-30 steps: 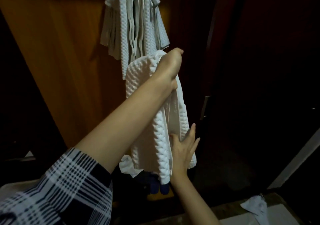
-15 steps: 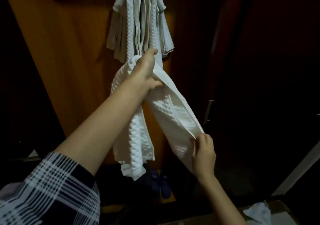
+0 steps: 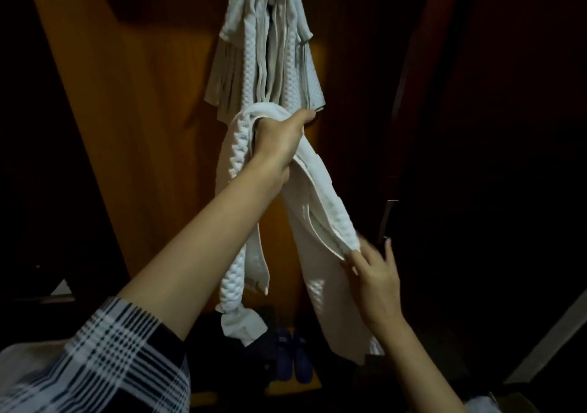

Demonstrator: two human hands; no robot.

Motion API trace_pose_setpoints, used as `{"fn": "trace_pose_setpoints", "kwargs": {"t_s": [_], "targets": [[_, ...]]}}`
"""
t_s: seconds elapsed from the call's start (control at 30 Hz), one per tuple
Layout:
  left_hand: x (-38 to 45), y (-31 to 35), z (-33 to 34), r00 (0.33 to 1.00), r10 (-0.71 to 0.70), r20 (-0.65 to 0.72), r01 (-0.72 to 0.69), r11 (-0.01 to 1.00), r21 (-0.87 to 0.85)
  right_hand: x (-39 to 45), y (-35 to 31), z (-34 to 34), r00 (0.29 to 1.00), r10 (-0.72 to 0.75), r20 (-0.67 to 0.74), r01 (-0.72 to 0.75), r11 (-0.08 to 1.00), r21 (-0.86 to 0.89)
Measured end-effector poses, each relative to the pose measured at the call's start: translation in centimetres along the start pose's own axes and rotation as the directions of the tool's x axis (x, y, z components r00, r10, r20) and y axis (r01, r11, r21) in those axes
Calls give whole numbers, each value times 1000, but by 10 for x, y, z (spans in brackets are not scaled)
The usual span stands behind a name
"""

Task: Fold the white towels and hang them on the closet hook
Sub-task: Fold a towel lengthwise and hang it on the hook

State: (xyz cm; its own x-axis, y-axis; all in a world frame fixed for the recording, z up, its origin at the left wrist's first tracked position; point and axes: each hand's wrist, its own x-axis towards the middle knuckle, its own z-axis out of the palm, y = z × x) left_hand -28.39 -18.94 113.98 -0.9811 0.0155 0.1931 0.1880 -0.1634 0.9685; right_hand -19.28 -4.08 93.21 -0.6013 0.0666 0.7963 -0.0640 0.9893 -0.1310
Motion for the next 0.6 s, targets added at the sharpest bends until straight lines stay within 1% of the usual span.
{"fn": "trace_pose_setpoints", "kwargs": {"t_s": [0.03,0.1,0.13,0.17,0.23,0.27,0.3,0.33,0.37,0.43,0.5,0.57,0.6], "targets": [[4,-2,-3,999,-16,-28,16,1000,0,-1,-3,0,1000,-12,14,12,1000,17],[10,-8,-11,994,-100,-46,99,994,-36,-2,-6,0,998,-37,58,36,999,17],[11,-12,-15,989,-149,-14,148,986,-75,-1,-7,0,997,-33,69,31,999,32],[10,-17,-20,983,-175,49,180,978,-109,0,-7,-1,997,10,77,-16,997,70],[7,-28,-26,963,-179,199,202,974,-102,9,-5,-5,987,151,60,-159,970,182],[6,-32,-28,953,-168,254,200,974,-107,17,-3,-7,976,210,52,-216,957,194],[5,-34,-29,944,-159,290,204,970,-131,24,0,-10,968,245,52,-250,953,171],[7,-34,-29,941,-158,300,216,961,-171,33,5,-11,960,274,63,-280,951,129],[8,-33,-27,944,-165,285,236,943,-235,43,8,-13,947,312,79,-317,946,62],[10,-29,-19,954,-220,205,287,867,-407,60,11,-17,924,367,107,-359,930,-83],[11,-25,-7,952,-280,120,300,790,-534,75,8,-19,915,370,163,-331,917,-223],[12,-26,0,937,-348,28,304,774,-555,88,8,-18,869,420,262,-325,883,-338],[13,-27,2,931,-366,-10,299,774,-558,93,10,-17,840,454,297,-346,870,-352]]}}
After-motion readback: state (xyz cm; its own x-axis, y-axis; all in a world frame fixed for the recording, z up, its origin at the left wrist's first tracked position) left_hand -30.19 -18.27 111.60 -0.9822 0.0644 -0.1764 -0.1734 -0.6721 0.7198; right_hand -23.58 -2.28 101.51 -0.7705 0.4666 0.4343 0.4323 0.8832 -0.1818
